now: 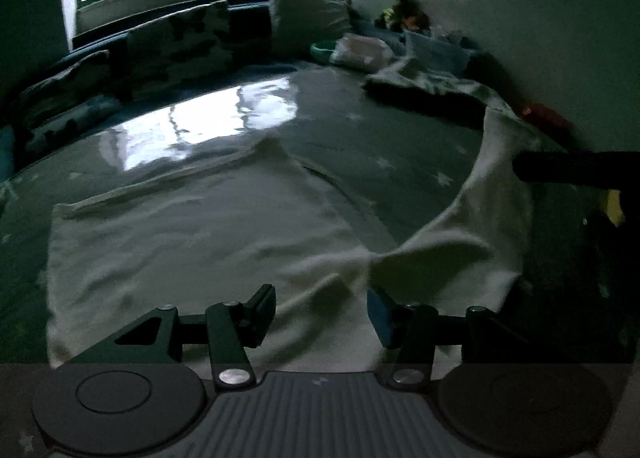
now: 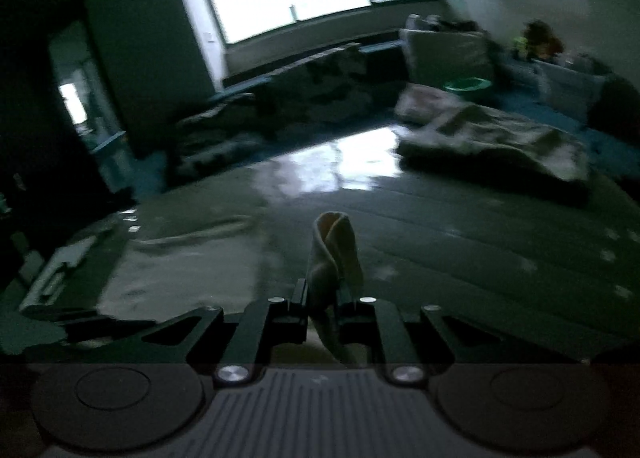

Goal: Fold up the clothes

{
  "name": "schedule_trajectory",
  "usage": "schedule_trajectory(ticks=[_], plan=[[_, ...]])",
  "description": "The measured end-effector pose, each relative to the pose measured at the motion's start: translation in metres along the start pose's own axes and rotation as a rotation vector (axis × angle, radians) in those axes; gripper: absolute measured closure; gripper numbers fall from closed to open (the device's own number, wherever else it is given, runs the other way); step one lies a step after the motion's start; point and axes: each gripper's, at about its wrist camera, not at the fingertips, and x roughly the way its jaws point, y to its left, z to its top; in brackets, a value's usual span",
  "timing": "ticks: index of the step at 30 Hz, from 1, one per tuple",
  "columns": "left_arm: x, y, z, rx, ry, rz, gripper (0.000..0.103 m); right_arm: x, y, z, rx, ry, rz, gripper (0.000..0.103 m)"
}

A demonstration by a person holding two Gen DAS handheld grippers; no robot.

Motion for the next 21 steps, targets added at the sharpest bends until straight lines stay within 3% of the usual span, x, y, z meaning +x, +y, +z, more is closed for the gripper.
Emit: schedule_trajectory(ticks=[9, 21], plan=[[-0.022, 0.051, -0.008, -0.146, -0.023, 0.018, 0.049, 0.019, 0.072, 0.004, -0.089, 0.025, 0.174, 0.092], [-0.03, 0.08, -0.008, -0.321, -0.02, -0.098, 0.049, 0.059, 0.139, -0.042, -0.239, 0.121, 0.23, 0.092]])
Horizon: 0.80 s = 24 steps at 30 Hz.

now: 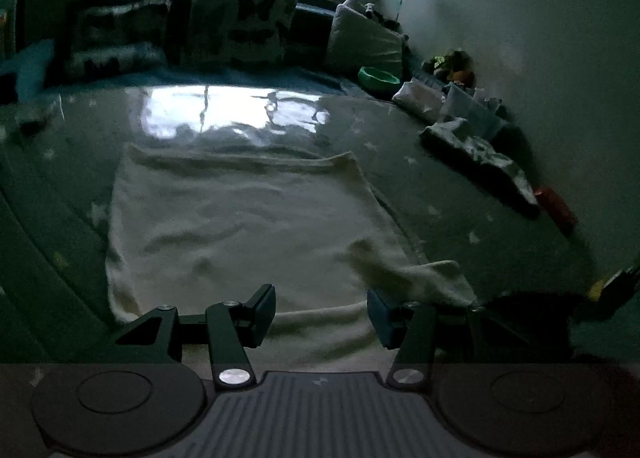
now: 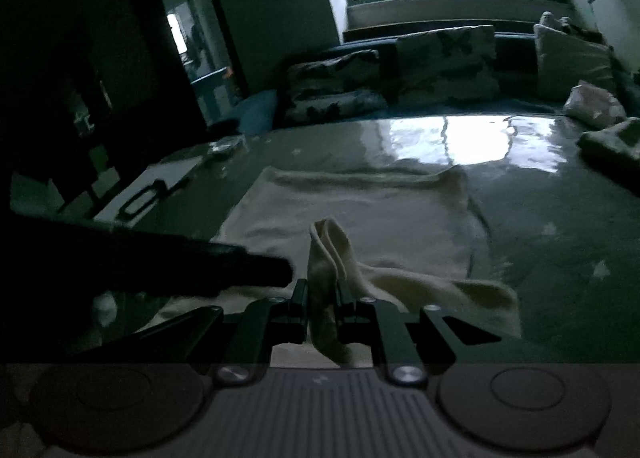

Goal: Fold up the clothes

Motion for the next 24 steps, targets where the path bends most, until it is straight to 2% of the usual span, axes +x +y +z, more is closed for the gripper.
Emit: schedule_trajectory(ticks=[5, 9, 16, 17, 18, 19, 21, 24], plan=[[0.01, 0.005, -0.001, -0.046, 0.039, -0.03, 0.046, 0.003, 0.018, -0.01, -0.071, 0.005, -0.013, 0.092], [0.014, 0.011, -0.003, -0.088, 0.058, -0.037, 0.035, 0.006, 0.028, -0.015, -0.115, 0.011, -0.021, 0.092], [0.013, 0.009, -0.007, -0.085, 0.072, -0.057, 0.037, 0.009, 0.047, -0.021, -0.212, 0.0, -0.043, 0.092], [0.014, 0.009, -0.007, -0.086, 0.075, -0.062, 0.045, 0.009, 0.049, -0.022, -0.218, -0.003, -0.039, 0.092], [0.015, 0.009, -0.007, -0.088, 0.08, -0.069, 0.058, 0.009, 0.051, -0.022, -0.225, -0.006, -0.036, 0.092], [0.015, 0.01, -0.007, -0.09, 0.083, -0.077, 0.062, 0.009, 0.053, -0.022, -0.231, -0.009, -0.032, 0.092], [0.014, 0.01, -0.007, -0.09, 0.082, -0.077, 0.077, 0.009, 0.057, -0.023, -0.245, -0.015, -0.026, 0.092], [0.012, 0.012, -0.007, -0.092, 0.07, -0.074, 0.087, 0.011, 0.061, -0.024, -0.268, -0.018, -0.03, 0.092]])
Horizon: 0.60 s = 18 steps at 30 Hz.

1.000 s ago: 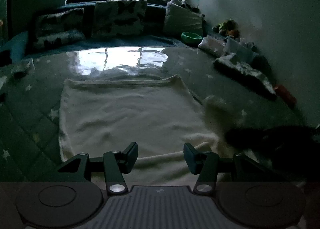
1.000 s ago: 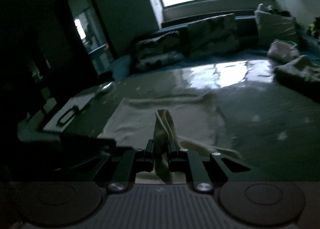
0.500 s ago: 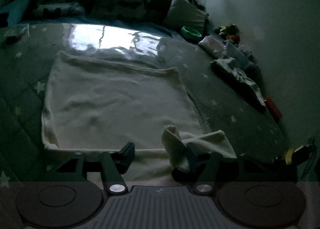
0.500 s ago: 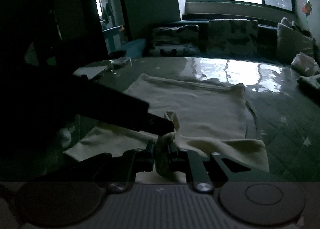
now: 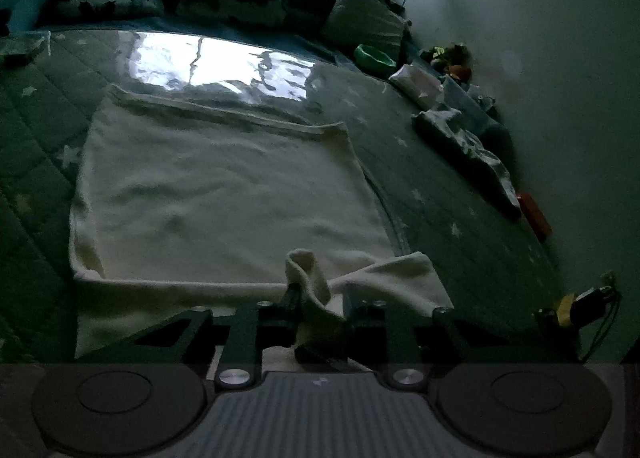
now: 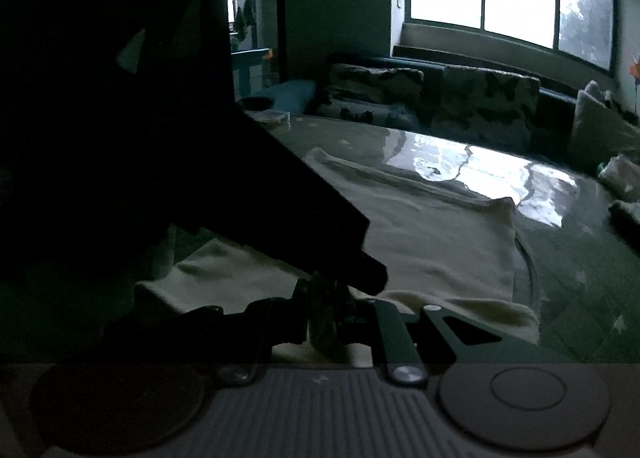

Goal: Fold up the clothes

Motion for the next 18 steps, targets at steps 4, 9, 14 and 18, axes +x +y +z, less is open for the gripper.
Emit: schedule_trajectory(ticks=[4, 9, 14, 18], plan=[[-0.004, 0.002, -0.001, -0.002, -0.025, 0.005, 0.092, -0.003, 0.001, 0.0, 0.005, -0.007, 0.004, 0.086], [-0.011, 0.001, 0.002, 0.001, -0.059, 0.01, 0.093, -0.018, -0.004, -0.003, -0.005, -0.009, -0.009, 0.065], [-0.023, 0.0, 0.006, 0.012, -0.09, 0.001, 0.093, -0.042, -0.02, -0.019, -0.002, 0.007, -0.102, 0.054], [-0.03, 0.0, 0.01, 0.01, -0.099, -0.006, 0.093, -0.053, -0.038, -0.033, 0.026, 0.039, -0.183, 0.053]])
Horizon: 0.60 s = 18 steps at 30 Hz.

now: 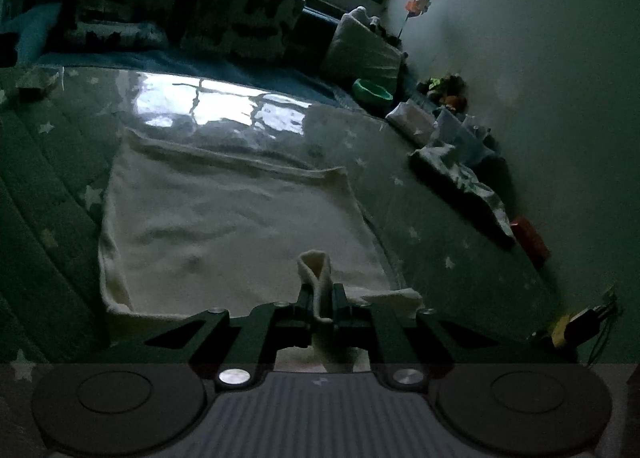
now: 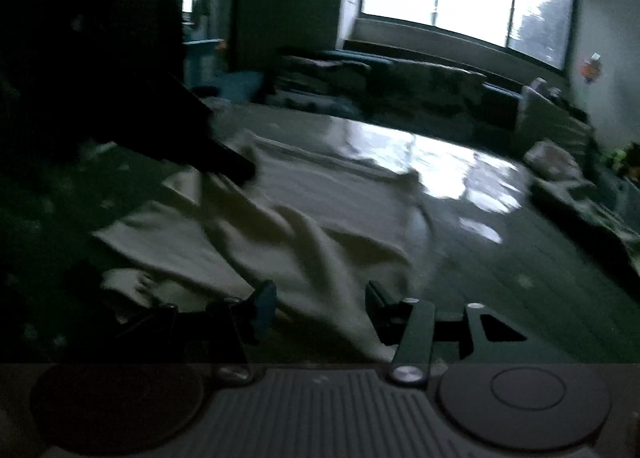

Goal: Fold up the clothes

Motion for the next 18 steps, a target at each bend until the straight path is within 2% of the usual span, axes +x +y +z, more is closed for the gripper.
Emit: schedule_trajectory(ticks=[5, 14, 18], plan=[[-0.003, 0.0, 0.005, -0.015, 0.008, -0.011, 0.093, 0.004, -0.012, -0.014, 0.012, 0.041, -0.056, 0.053], [-0.013, 0.007, 0.013, -0.032, -0.003, -0.006, 0.093, 0.011, -0.022, -0.019, 0.014, 0.072, -0.084, 0.053], [-0.011, 0.013, 0.012, -0.051, 0.019, -0.023, 0.093, 0.014, -0.025, -0.021, 0.023, 0.073, -0.097, 0.055]])
